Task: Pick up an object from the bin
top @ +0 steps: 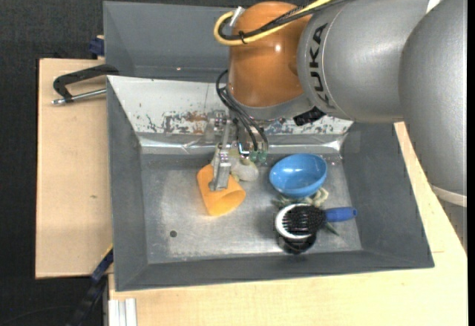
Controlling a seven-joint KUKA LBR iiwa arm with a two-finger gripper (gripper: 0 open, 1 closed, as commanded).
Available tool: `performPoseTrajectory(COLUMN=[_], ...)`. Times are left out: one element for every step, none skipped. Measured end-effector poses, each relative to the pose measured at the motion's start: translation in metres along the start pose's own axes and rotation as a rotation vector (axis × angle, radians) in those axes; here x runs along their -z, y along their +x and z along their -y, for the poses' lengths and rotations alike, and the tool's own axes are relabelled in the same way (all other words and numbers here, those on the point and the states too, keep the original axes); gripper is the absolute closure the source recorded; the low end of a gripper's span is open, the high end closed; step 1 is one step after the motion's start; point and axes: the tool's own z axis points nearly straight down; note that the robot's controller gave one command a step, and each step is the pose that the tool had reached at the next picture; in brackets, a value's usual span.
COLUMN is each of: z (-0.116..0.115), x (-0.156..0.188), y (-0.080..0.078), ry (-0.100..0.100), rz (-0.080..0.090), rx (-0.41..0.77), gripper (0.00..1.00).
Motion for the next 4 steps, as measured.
performPoseTrajectory(z=[0.045,0.013,0.008,0.020], x=[-0.069,-0.059,-0.059,-0.072], y=[0.008,0.046,0.009,0.020], ry=[0.002,0.000,0.006,0.011], rz=[0.021,0.015,0.012,0.031], rx=[0.409,0.755,0.842,1.214], gripper=[0.00,0.00,0.00,0.00])
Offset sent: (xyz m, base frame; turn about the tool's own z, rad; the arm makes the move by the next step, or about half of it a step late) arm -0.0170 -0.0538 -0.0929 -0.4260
